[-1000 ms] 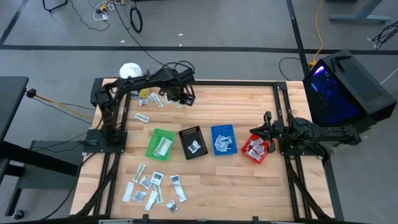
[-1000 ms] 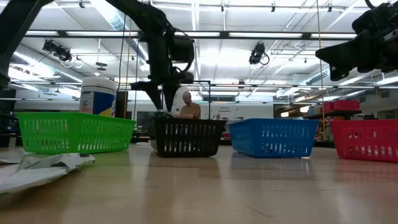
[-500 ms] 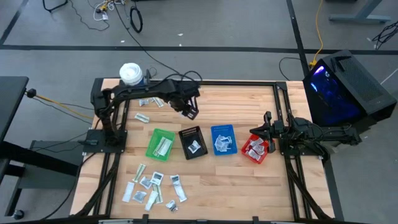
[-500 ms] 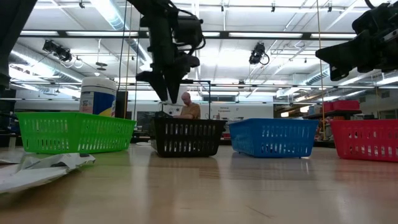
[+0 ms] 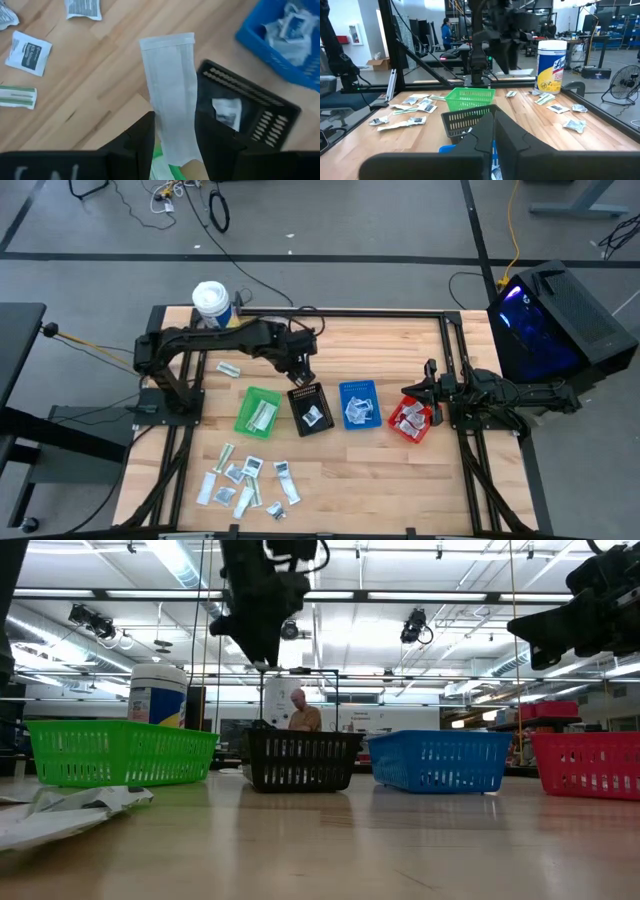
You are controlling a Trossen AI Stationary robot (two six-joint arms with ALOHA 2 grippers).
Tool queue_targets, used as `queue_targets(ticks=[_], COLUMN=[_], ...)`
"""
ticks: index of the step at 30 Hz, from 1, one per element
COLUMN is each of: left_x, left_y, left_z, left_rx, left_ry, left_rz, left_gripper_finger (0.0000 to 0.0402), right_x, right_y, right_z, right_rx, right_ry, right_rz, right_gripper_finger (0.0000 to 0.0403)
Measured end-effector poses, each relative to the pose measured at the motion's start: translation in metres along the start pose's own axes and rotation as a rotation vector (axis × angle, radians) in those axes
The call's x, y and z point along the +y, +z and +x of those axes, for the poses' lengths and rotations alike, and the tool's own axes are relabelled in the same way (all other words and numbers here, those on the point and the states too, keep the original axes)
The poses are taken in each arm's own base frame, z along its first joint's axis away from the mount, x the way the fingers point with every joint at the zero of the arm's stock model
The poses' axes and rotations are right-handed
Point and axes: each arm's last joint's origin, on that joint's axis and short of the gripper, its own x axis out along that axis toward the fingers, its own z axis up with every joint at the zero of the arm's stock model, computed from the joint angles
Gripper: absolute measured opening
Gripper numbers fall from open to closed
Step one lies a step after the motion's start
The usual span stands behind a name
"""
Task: Pick & Place First Aid Supplies
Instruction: Put the bandage into the green basket
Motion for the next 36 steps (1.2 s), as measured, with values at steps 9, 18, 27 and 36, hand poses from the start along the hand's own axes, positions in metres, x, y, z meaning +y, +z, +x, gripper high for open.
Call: queue_targets(ticks=[9, 18, 27, 36], left_x=[-0.006, 0.001, 0.007, 0.010], left_y=[-0.031, -0.067, -0.100, -0.127], left_z=[-0.007, -0.010, 0.000, 0.016], left_rx=[0.020, 0.063, 0.142, 0.221], left_ry=[-0.024, -0.026, -0.015, 0.015], left_rz=[-0.005, -0.061, -0.101, -0.125], left_gripper_finger=[0.0145, 0.0145, 0.0145, 0.0145], right_x=[0.000, 0.000, 0.000, 0.000], right_y=[0.000, 0.000, 0.000, 0.000], right_z=[0.000, 0.000, 0.000, 0.000], right_rx=[0.000, 0.000, 0.000, 0.000], right_ry=[0.000, 0.000, 0.000, 0.000], right_rz=[0.000, 0.000, 0.000, 0.000], right_gripper_finger=[0.0023, 0.0023, 0.0023, 0.0023])
